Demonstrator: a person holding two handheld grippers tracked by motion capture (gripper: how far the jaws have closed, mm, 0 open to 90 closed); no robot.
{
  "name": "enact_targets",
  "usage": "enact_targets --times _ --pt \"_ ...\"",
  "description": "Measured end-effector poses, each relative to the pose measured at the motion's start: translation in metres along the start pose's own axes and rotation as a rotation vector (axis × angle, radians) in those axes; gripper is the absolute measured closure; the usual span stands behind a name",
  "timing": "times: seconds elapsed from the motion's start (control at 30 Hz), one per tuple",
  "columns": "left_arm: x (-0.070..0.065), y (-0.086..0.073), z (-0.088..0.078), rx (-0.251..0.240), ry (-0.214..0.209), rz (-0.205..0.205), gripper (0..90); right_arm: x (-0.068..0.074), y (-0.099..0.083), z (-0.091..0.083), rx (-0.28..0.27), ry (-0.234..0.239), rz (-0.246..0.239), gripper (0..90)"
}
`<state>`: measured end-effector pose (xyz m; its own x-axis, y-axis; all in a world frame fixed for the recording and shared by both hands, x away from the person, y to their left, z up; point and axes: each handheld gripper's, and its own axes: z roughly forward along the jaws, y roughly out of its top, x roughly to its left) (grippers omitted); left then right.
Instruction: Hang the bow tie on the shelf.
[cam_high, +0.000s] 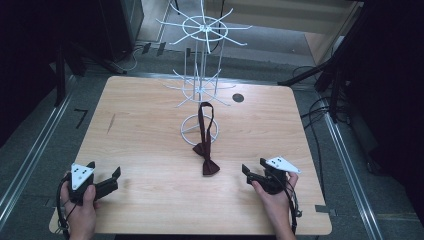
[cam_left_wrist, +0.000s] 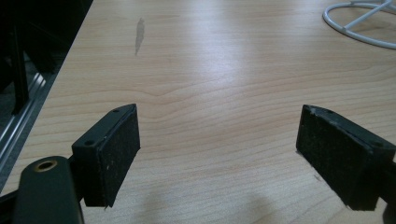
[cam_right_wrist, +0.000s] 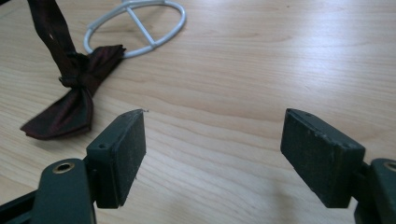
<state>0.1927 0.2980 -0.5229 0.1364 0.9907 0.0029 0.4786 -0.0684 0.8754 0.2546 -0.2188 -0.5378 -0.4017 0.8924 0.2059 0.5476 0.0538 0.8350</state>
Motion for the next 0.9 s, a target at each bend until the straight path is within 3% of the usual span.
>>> enact_targets --times 0.47,0.9 --pt "0.000 0.000 0.000 -0.002 0.001 -0.005 14.4 -0.019 -0.010 -0.016 0.012 -0.025 0.009 20.1" --pt "0.000 0.000 0.000 -0.003 0.002 -0.003 14.5 -0.046 -0.018 -0.038 0.021 -0.090 0.028 14.9"
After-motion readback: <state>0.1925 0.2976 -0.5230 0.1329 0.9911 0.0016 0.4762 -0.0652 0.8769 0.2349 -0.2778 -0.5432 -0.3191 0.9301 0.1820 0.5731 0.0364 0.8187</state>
